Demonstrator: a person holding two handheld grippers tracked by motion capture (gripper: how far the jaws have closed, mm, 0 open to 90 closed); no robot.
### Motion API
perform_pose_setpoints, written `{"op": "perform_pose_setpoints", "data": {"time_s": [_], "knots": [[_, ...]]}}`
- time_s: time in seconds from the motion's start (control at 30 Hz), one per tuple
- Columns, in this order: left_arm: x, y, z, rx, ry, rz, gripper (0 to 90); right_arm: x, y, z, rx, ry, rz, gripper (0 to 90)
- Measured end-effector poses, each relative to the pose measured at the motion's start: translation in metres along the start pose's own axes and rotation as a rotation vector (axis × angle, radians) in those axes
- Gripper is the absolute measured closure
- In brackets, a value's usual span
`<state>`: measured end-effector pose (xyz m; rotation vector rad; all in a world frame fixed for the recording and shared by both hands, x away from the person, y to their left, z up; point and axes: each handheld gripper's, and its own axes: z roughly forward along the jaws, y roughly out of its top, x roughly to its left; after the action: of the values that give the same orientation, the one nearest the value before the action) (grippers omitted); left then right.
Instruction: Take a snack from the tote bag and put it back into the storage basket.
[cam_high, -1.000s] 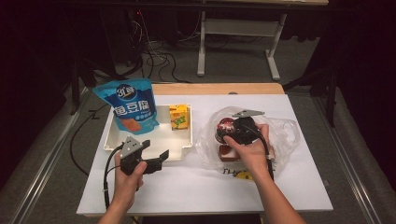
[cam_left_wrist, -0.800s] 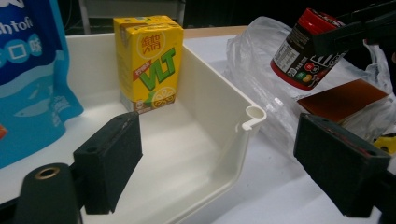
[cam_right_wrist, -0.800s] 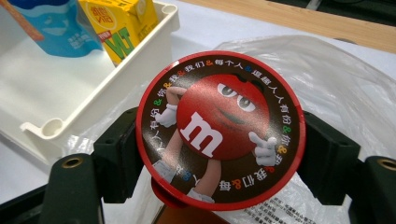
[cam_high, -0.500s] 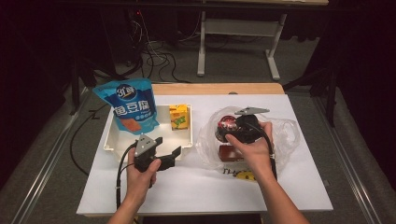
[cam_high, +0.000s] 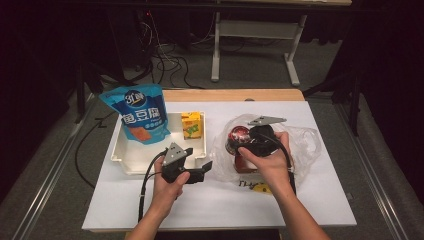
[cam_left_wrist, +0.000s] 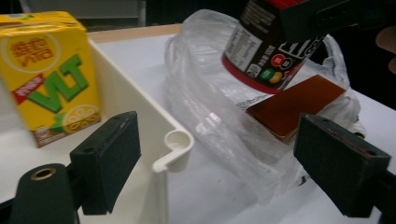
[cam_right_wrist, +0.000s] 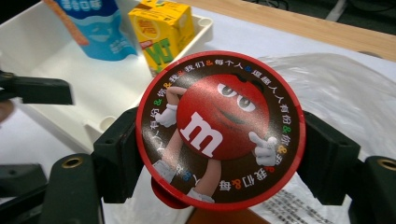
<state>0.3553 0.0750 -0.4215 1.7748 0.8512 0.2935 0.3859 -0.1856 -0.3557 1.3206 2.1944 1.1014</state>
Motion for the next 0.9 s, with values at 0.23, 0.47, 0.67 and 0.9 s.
{"op": "perform_pose_setpoints", "data": {"time_s": [0.23, 0.47, 0.67, 0.9], "knots": [[-0.011, 0.002, 0.016, 0.002, -0.021, 0.035, 15.4, 0.01, 0.002, 0.0, 0.004, 0.036, -0.016, 26.0], [-0.017, 0.004, 0.03, -0.007, -0.025, 0.034, 15.3, 0.019, 0.003, -0.001, 0.015, 0.053, -0.039, 26.0], [-0.027, 0.006, 0.039, -0.001, -0.002, 0.113, 15.4, 0.022, 0.003, -0.002, 0.028, 0.079, -0.04, 26.0], [-0.034, 0.012, 0.048, -0.003, 0.006, 0.148, 15.8, 0.027, 0.002, -0.002, 0.039, 0.097, -0.049, 26.0]]}}
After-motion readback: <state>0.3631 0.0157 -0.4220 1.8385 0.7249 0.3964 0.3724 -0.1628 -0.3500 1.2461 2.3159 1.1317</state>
